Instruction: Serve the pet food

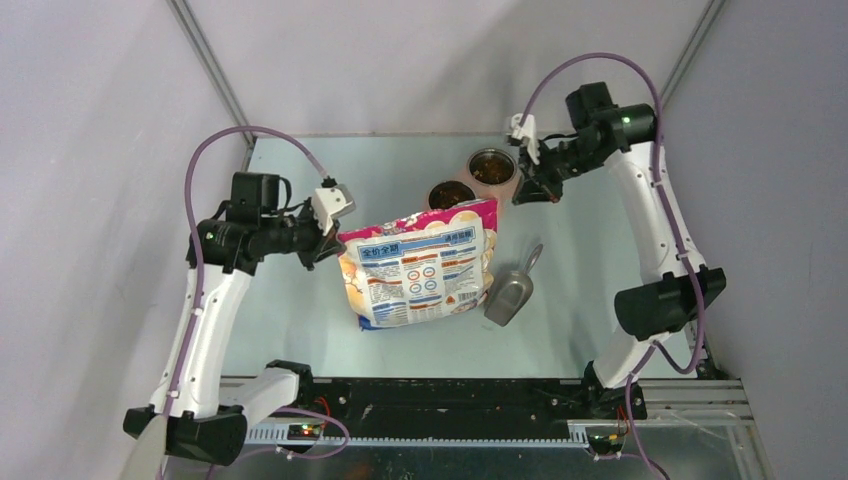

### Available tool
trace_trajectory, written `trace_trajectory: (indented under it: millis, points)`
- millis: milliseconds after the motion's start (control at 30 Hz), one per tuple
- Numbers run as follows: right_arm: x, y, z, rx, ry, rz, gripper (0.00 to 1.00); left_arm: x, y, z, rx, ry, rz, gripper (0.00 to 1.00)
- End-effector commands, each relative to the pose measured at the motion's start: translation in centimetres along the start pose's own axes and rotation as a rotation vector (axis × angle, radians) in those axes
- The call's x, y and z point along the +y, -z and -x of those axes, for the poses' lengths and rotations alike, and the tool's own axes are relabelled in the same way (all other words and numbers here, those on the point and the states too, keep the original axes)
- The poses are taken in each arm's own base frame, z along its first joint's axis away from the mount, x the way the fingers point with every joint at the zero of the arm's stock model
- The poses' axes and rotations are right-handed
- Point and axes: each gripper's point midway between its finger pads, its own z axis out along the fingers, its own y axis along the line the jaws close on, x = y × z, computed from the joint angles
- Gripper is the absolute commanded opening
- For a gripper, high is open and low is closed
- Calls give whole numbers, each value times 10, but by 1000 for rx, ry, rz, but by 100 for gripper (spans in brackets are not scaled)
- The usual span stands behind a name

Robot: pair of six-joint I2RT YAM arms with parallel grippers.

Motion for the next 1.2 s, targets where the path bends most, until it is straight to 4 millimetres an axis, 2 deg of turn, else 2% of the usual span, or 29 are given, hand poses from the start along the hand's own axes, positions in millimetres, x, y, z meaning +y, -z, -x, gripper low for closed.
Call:
trace_trajectory:
  millis: [0, 33, 100, 133, 167, 200, 233, 267, 300, 333, 400, 433, 467, 500, 533, 567, 600, 667, 700, 733, 767, 867, 900, 933, 967, 1100, 1133, 1167]
  points:
    - [-1, 25, -4, -64, -44, -64, 0, 16, 23, -7, 19, -10, 160, 0]
    - [-4, 27, -4, -76, -42, -76, 0, 19, 26, -10, 28, -4, 179, 0]
    - [-7, 29, -7, -101, -73, -97, 0, 24, 34, -19, 58, 21, 225, 12]
    - [-3, 29, -11, -111, -114, -103, 0, 22, 37, -22, 57, 27, 231, 26]
    - [-10, 29, -9, -129, -101, -131, 0, 23, 44, -27, 56, 54, 258, 32]
    - [-6, 27, -16, -130, -156, -145, 0, 21, 44, -33, 53, 81, 256, 40]
    - [-16, 27, -13, -155, -134, -189, 0, 21, 51, -37, 40, 94, 294, 43]
    - [-11, 23, -22, -151, -206, -206, 0, 20, 48, -46, 48, 125, 301, 46]
    - [-17, 27, -16, -181, -198, -259, 1, 22, 48, -56, 44, 151, 336, 47]
    - [-24, 23, -30, -151, -245, -297, 5, 25, 48, -58, 31, 160, 359, 49]
    - [-37, 24, -37, -147, -300, -370, 9, 28, 45, -69, -5, 244, 394, 51]
    - [-41, 24, -44, -138, -347, -385, 12, 23, 37, -75, -26, 312, 381, 52]
    - [-44, 24, -46, -140, -368, -394, 14, 31, 37, -71, -63, 315, 411, 55]
    - [-47, 23, -54, -143, -430, -399, 18, 31, 31, -77, -80, 391, 426, 60]
    - [-50, 24, -55, -154, -452, -406, 20, 41, 33, -70, -130, 379, 473, 62]
    - [-51, 23, -64, -163, -520, -405, 23, 45, 29, -78, -134, 442, 499, 65]
    - [-53, 23, -66, -173, -542, -405, 25, 56, 32, -72, -169, 428, 545, 66]
    - [-56, 24, -79, -194, -614, -419, 28, 74, 37, -80, -172, 471, 649, 69]
    - [-56, 24, -90, -190, -662, -441, 34, 79, 38, -82, -179, 502, 679, 71]
    - [-59, 30, -91, -207, -670, -473, 38, 90, 45, -83, -191, 527, 745, 72]
    - [-61, 31, -97, -196, -684, -501, 46, 98, 50, -80, -208, 529, 788, 80]
    - [-65, 51, -84, -245, -617, -586, 59, 118, 73, -74, -227, 541, 922, 86]
    - [-69, 59, -84, -244, -609, -641, 85, 122, 80, -70, -234, 530, 947, 87]
    - [-72, 70, -75, -276, -600, -698, 92, 127, 92, -64, -237, 513, 991, 87]
    - [-79, 82, -80, -267, -613, -788, 98, 129, 97, -60, -242, 503, 1013, 87]
    - [-88, 128, -66, -341, -608, -1015, 100, 130, 126, -32, -322, 472, 1075, 89]
    - [-87, 141, -59, -368, -603, -1061, 100, 129, 133, -19, -352, 459, 1067, 90]
    - [-86, 148, -54, -385, -601, -1080, 100, 129, 133, -15, -348, 462, 1052, 97]
